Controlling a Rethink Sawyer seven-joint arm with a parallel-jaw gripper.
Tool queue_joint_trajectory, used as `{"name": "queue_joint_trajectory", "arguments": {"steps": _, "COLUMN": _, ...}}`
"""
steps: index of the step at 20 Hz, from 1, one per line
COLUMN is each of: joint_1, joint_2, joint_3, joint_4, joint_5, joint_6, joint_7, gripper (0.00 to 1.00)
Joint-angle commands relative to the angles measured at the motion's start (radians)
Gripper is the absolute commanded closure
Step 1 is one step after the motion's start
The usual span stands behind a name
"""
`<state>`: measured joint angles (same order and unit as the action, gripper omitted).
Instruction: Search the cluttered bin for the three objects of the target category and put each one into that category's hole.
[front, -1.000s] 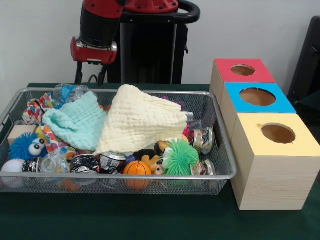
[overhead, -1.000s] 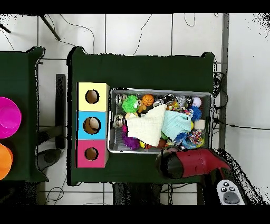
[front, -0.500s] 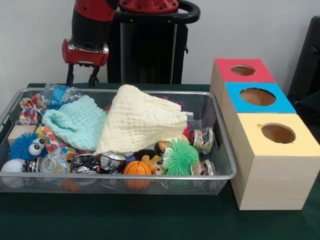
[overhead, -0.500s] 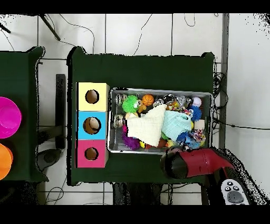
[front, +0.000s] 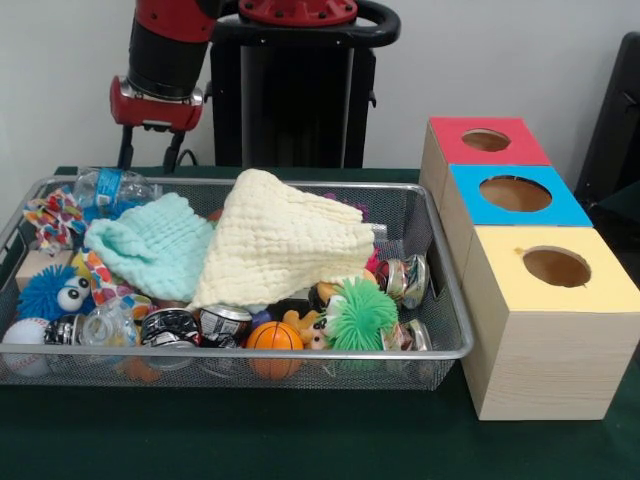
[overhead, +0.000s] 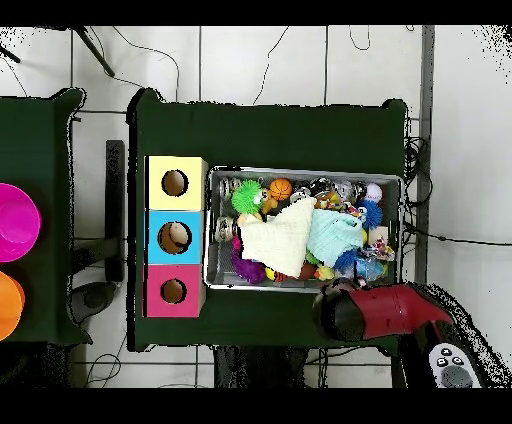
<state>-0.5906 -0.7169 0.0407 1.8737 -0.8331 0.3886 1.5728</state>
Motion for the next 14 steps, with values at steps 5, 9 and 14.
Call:
{"name": "queue_joint_trajectory", "arguments": {"steps": 5, "joint_1": -0.056, "joint_2": -0.044, "joint_3": 0.134, "joint_4": -0.032, "joint_5": 0.035, "joint_6": 0.069, "joint_7": -0.096, "gripper": 0.0}}
{"name": "queue_joint_trajectory", "arguments": {"steps": 9, "joint_1": -0.08, "joint_2": -0.058, "joint_3": 0.191, "joint_4": -0.022, "joint_5": 0.043, "joint_6": 0.159, "joint_7": -0.225, "gripper": 0.0}}
{"name": "queue_joint_trajectory", "arguments": {"steps": 14, "joint_1": -0.109, "joint_2": -0.066, "joint_3": 0.349, "joint_4": -0.018, "joint_5": -0.012, "joint_6": 0.389, "joint_7": -0.69, "gripper": 0.0}}
